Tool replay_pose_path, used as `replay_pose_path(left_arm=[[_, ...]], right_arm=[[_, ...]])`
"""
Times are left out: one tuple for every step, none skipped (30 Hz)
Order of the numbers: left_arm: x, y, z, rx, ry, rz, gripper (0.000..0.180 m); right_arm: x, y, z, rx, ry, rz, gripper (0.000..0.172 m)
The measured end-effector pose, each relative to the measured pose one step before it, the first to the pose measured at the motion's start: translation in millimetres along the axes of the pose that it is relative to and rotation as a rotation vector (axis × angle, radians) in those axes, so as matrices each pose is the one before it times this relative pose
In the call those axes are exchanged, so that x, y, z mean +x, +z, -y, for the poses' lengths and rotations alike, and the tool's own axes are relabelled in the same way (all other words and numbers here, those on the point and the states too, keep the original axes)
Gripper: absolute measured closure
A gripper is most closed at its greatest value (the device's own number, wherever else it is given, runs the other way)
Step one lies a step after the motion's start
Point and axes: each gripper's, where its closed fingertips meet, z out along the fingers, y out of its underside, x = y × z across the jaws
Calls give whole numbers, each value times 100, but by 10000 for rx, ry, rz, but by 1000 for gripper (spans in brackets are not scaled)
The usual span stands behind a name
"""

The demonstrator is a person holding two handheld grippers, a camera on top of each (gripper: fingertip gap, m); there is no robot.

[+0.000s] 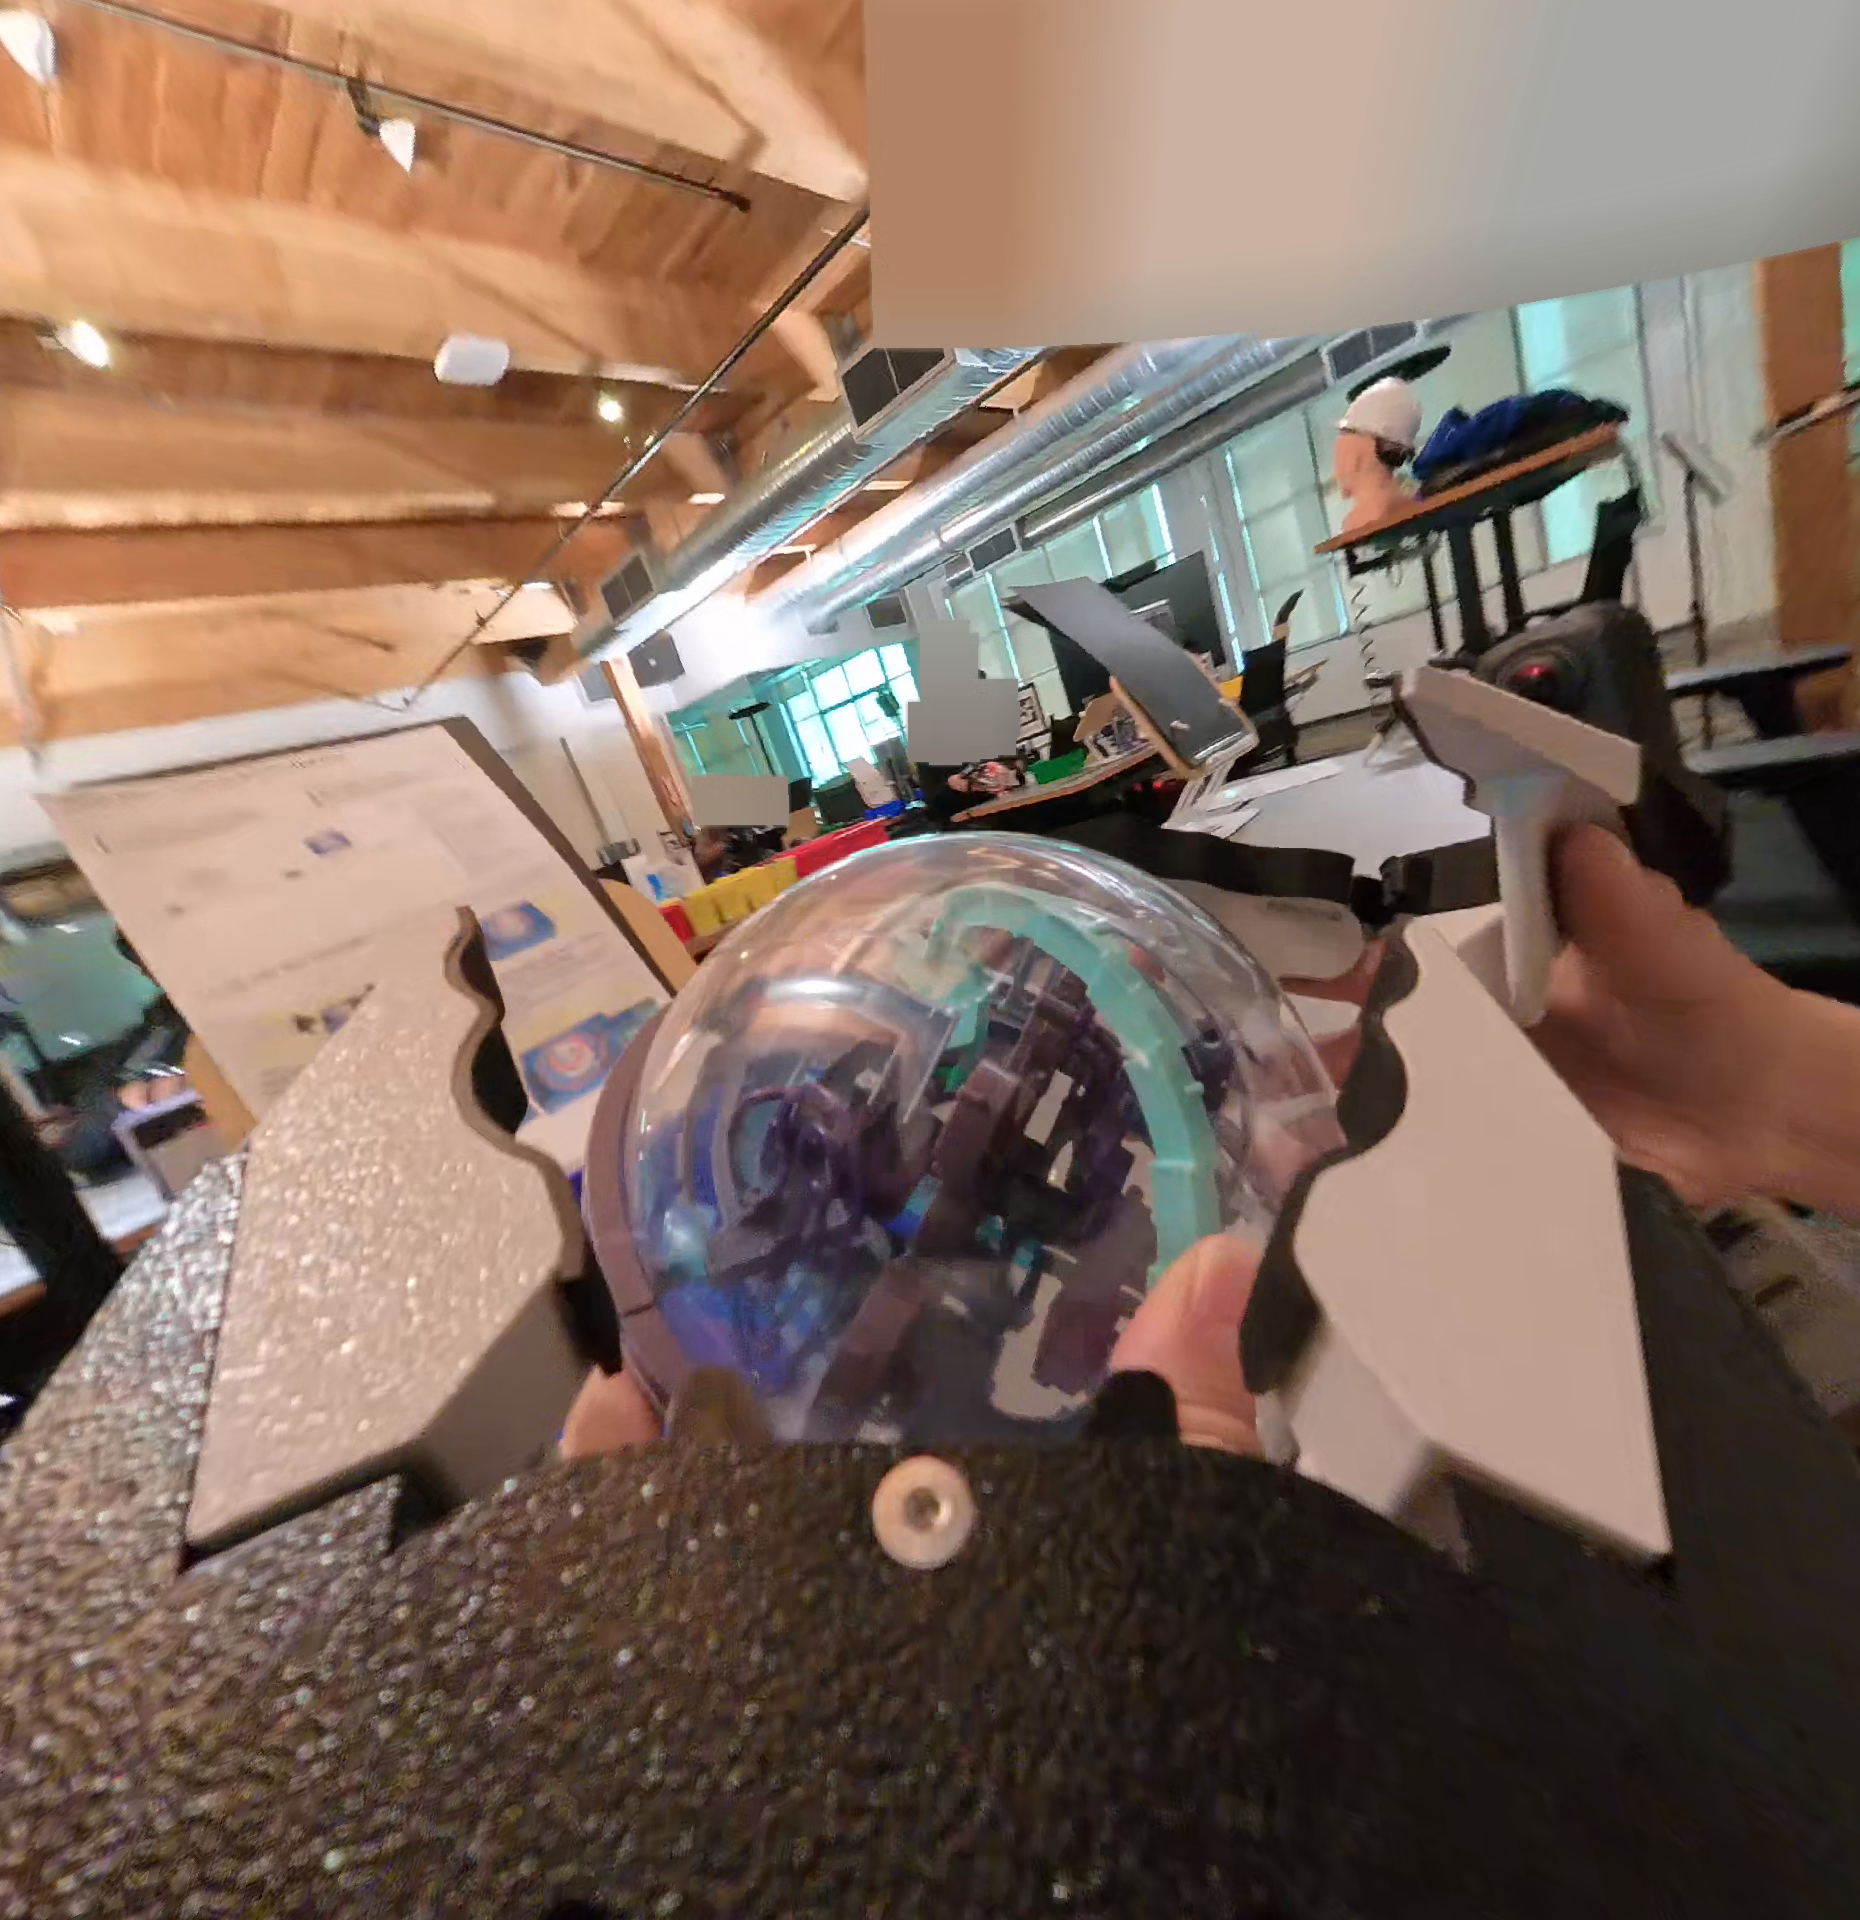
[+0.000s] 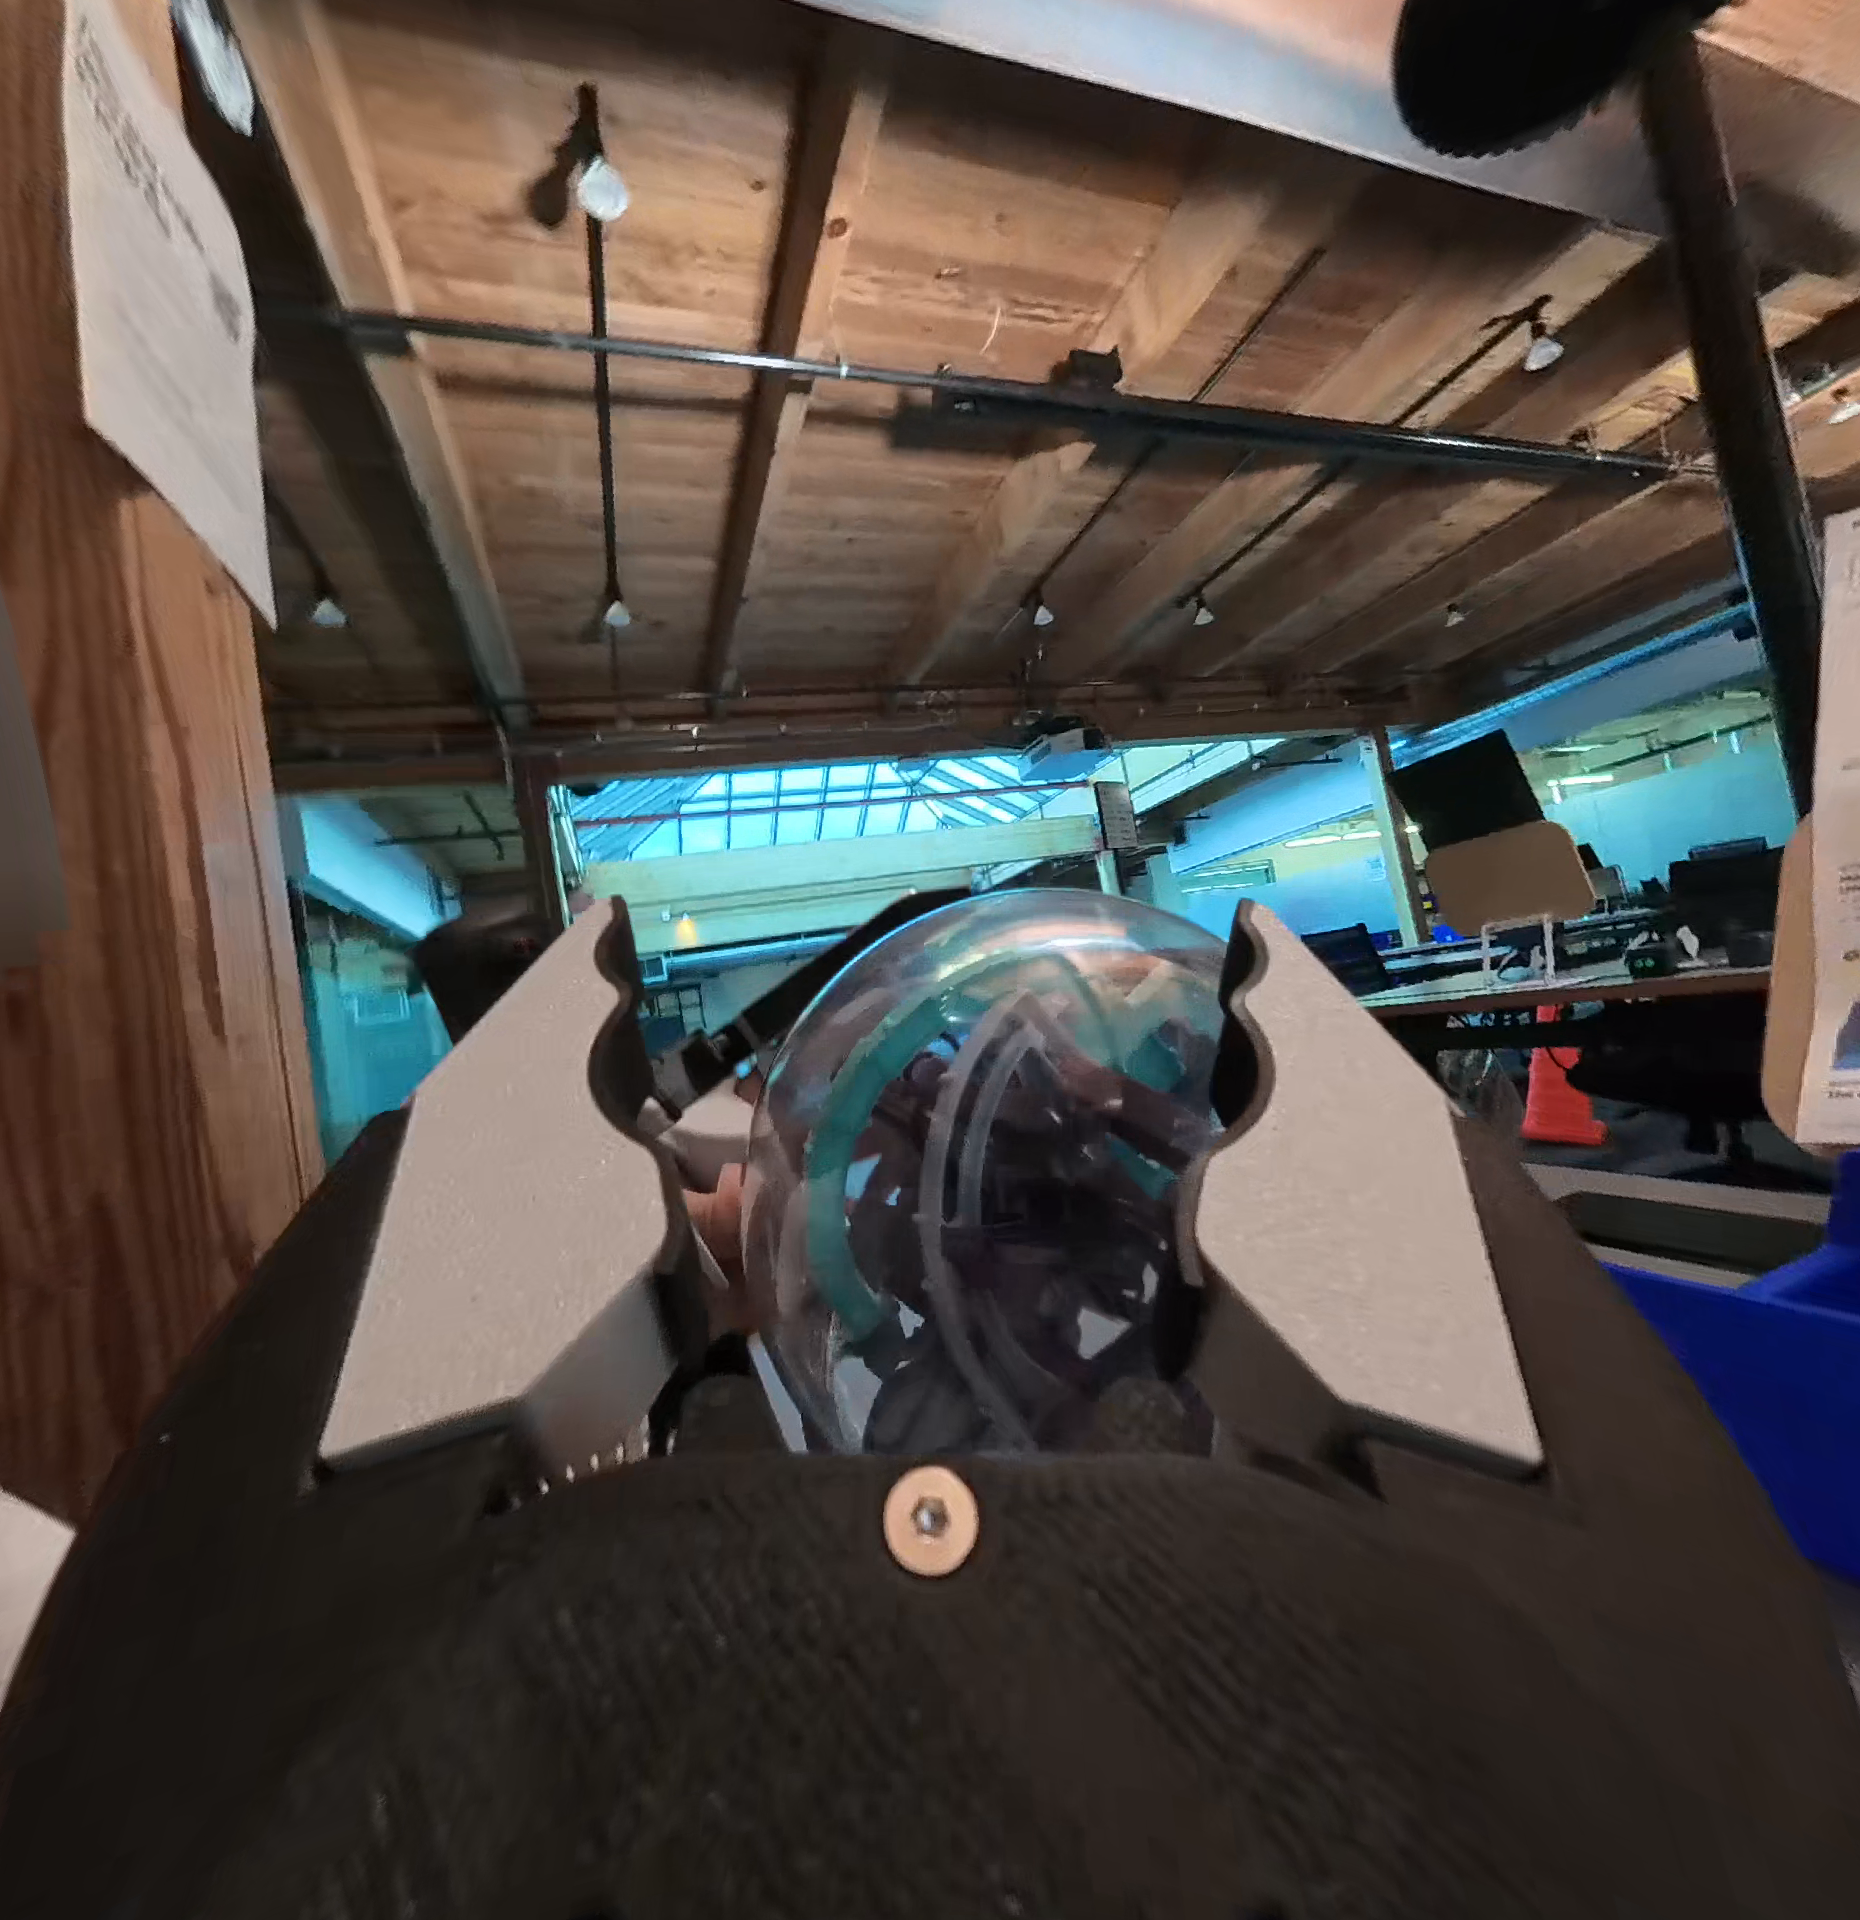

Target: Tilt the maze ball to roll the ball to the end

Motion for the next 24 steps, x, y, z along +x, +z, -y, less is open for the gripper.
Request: replay_pose_path(left_arm=[[-238,-75,-79,104,-308,-42,25],[-150,-70,15,155,-201,-44,25],[-79,-45,48,145,-80,-33,25],[16,-21,99,147,-4,-59,24],[59,-4,72,80,-20,-51,25],[-24,24,-29,-27,-39,18,25],[-9,40,-138,-97,-54,23,25],[-29,49,-220,-155,-79,39,25],[-115,51,-240,-155,-68,97,25],[-82,19,-59,-41,-1,71,24],[23,-11,181,126,104,29,24],[115,-66,442,276,235,11,24],[277,-100,626,363,352,-61,24],[387,-84,719,363,351,-114,24],[289,-85,746,353,336,-48,24],[269,-106,839,404,328,-40,24],[280,-137,930,473,325,-51,23],[380,-139,965,511,314,-122,24],[409,-120,898,481,253,-149,24],[386,-80,775,420,234,-123,24],[363,-38,583,325,230,-104,24],[314,3,414,226,206,-70,24],[262,21,298,166,183,-51,24],[218,8,288,155,161,-31,24]], right_arm=[[191,-52,150,57,149,-47,65],[78,-27,43,-10,87,-17,66],[-48,-8,49,-6,17,34,66],[-126,-10,96,45,-54,50,68],[-83,-16,133,62,-121,9,71],[-53,-20,131,43,-105,-9,71],[-81,6,71,2,-36,14,72],[-109,7,50,-12,16,33,73],[-125,3,44,-2,-3,50,73],[-94,-9,30,9,-50,25,74],[-92,-23,49,31,-95,15,74],[-255,-21,56,48,-142,105,74],[-386,-7,142,87,-162,176,75],[-445,-18,267,137,-159,207,75],[-454,-25,427,208,-138,219,75],[-509,-79,622,308,-96,259,75],[-438,-94,757,381,-37,227,76],[-355,-94,766,365,-17,180,76],[-355,-64,665,280,-39,184,76],[-428,-31,558,197,-76,221,76],[-450,8,471,136,-131,217,76],[-568,13,411,104,-174,278,77],[-590,14,350,76,-193,298,76],[-585,9,298,37,-167,304,76]])
